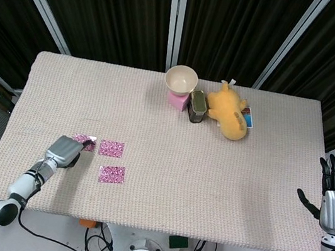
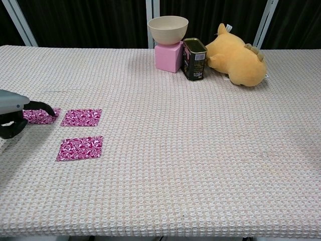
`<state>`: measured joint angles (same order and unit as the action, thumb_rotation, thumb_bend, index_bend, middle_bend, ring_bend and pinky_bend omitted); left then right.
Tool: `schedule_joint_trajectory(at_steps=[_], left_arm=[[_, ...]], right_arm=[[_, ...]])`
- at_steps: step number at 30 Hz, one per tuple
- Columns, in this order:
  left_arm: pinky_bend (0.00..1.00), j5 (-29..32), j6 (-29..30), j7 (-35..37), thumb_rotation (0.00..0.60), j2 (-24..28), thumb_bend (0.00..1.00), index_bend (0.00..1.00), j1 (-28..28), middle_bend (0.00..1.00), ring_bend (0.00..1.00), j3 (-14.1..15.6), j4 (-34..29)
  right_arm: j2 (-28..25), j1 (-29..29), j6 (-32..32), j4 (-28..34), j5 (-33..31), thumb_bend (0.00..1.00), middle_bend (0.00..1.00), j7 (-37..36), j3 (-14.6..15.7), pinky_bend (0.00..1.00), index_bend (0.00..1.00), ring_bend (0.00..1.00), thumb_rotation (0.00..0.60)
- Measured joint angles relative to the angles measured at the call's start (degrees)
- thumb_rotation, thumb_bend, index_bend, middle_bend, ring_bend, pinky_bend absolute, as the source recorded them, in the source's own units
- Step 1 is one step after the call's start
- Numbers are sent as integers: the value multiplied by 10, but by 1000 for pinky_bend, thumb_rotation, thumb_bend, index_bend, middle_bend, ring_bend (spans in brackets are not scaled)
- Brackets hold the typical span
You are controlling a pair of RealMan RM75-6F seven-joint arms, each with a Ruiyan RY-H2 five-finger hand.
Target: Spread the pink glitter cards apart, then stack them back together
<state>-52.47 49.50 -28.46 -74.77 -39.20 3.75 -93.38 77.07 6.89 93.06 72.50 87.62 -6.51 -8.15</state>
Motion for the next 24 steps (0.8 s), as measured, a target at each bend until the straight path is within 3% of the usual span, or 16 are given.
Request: schedule_joint_trajectory(at_steps=[10, 13, 17, 20, 22, 24], left_arm=[[1000, 7, 16, -2, 600, 13, 704, 151, 8, 873, 944, 2, -7], [1000, -4, 24, 4, 600, 14, 631, 152, 11, 871, 943, 0, -11], [969, -46, 50, 24, 600, 11, 391, 231, 20, 830, 907, -8, -12], [881, -104, 84, 55, 600, 1, 249, 273, 30, 683, 761, -16, -6], [720, -152, 106, 83, 595, -8, 194, 271, 34, 439, 495, -22, 0], [376, -197, 123, 107, 474, -19, 161, 226, 36, 116, 129, -29, 7]], right_arm=[[1, 1, 1, 2, 3, 452, 0, 3, 0, 0, 0, 0, 600], [0, 1, 3, 3, 3, 452, 0, 3, 0, 0, 0, 0, 600], [-3, 0, 5, 6, 4, 452, 0, 3, -1, 0, 0, 0, 600], [-6, 1, 6, 9, 6, 451, 0, 3, -1, 0, 0, 0, 600], [-7, 1, 7, 10, 5, 451, 0, 3, -2, 0, 0, 0, 600], [-8, 0, 7, 11, 3, 451, 0, 2, -3, 0, 0, 0, 600]])
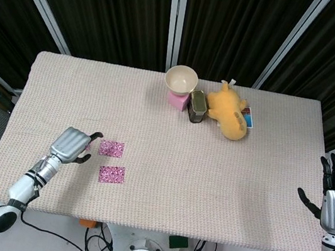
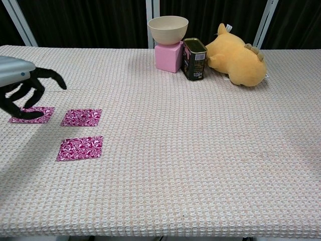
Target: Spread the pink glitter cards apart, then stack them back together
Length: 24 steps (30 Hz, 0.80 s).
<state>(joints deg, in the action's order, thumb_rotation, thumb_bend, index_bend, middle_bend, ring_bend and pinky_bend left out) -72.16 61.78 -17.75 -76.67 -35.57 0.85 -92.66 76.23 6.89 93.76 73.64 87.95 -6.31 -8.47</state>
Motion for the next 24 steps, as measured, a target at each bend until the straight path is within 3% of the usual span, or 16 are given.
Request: schedule_joint_trajectory(at_steps=[2, 3, 6, 10, 16, 24], left_arm=[[199, -26, 9, 7, 329, -12, 153, 180, -1, 9, 8, -8, 6], [174, -32, 12, 4, 275, -19, 153, 168, -3, 0, 0, -14, 9], [154, -24, 13, -12, 183, -45, 153, 160, -8, 0, 0, -30, 16], [135, 23, -8, -41, 115, -61, 152, 156, -17, 0, 0, -42, 21], [121, 109, -34, -124, 90, -94, 155, 165, -30, 0, 0, -50, 45], [121, 126, -30, -167, 91, -130, 169, 178, -32, 0, 0, -40, 86]], right_arm=[[-1, -1, 1, 1, -1, 451, 0, -1, -1, 0, 0, 0, 600], [-2, -1, 1, 1, -2, 451, 0, -1, -1, 0, 0, 0, 600], [-4, -3, 3, 1, -3, 451, 0, -3, -2, 0, 0, 0, 600], [-7, -5, 5, 0, -6, 452, 0, -7, -3, 0, 0, 0, 600], [-7, -8, 3, -7, -11, 451, 0, -16, -4, 0, 0, 0, 600], [-2, -6, -2, -16, -14, 451, 0, -20, -4, 0, 0, 0, 600]])
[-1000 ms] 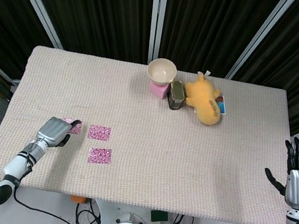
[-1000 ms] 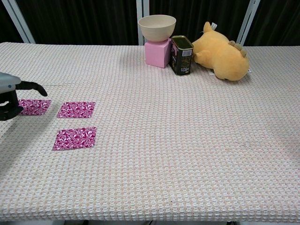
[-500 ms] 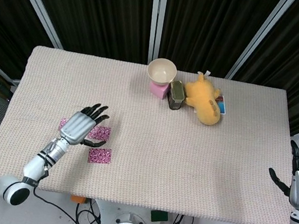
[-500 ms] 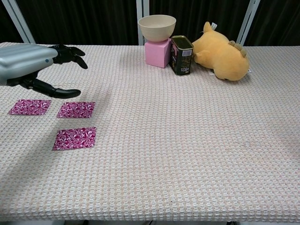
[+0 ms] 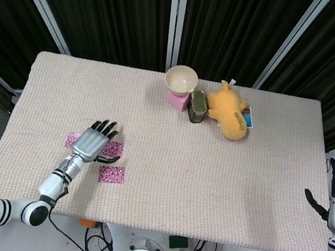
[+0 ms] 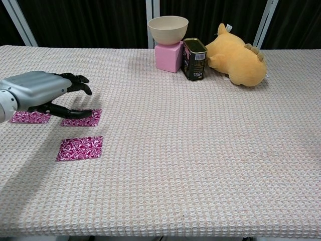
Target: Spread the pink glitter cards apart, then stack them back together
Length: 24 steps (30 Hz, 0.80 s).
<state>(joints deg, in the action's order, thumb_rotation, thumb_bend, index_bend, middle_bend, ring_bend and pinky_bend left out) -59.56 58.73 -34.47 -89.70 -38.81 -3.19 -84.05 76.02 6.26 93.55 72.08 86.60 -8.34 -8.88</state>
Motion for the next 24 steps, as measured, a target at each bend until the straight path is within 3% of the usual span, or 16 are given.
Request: schedule_joint_trajectory(at_steps=[4, 13, 24], left_arm=[[121, 0, -1, -2, 123, -6, 171, 182, 1, 0, 0, 1, 7], [121, -2, -3, -2, 306, -15, 207, 210, 3, 0, 0, 2, 21], [121, 3, -11, 1, 374, -21, 237, 243, 3, 0, 0, -2, 33]], right_arm=[[2, 2, -3, -1, 1, 450, 0, 2, 1, 0, 0, 0, 600], [4, 3, -7, -3, -1, 451, 0, 3, 1, 0, 0, 0, 600], [4, 4, -13, -5, -4, 450, 0, 3, 1, 0, 0, 0, 600]])
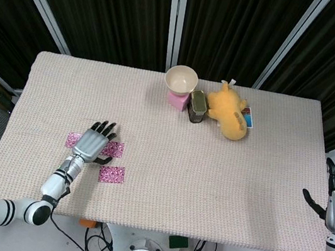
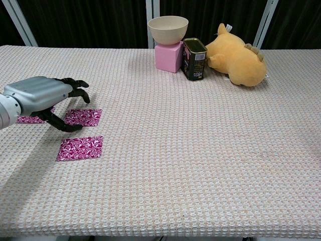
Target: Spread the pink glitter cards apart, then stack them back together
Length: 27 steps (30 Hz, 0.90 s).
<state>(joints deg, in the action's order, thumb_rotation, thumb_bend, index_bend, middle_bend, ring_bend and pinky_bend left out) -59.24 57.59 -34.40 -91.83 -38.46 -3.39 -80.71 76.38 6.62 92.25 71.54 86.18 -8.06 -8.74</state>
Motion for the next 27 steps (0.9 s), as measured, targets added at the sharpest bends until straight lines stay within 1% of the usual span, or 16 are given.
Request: schedule_joint_trajectory(at_steps=[5, 14, 19, 27], left_arm=[[121, 1, -1, -1, 432, 1, 238, 284, 1, 0, 0, 0, -3], [121, 0, -5, 3, 487, 0, 252, 321, 2, 0, 0, 0, 0], [121, -5, -2, 13, 535, -1, 264, 354, 3, 0, 0, -3, 2], [121, -10, -3, 26, 547, 4, 265, 356, 4, 0, 0, -8, -1]], right_arm=[[0, 2, -2, 0, 0, 451, 0, 1, 0, 0, 0, 0, 600], [1, 4, -8, -1, -2, 451, 0, 3, -1, 0, 0, 0, 600], [3, 5, -11, -2, -4, 451, 0, 3, -1, 0, 0, 0, 600], [4, 6, -15, -4, -6, 451, 0, 4, -1, 0, 0, 0, 600]])
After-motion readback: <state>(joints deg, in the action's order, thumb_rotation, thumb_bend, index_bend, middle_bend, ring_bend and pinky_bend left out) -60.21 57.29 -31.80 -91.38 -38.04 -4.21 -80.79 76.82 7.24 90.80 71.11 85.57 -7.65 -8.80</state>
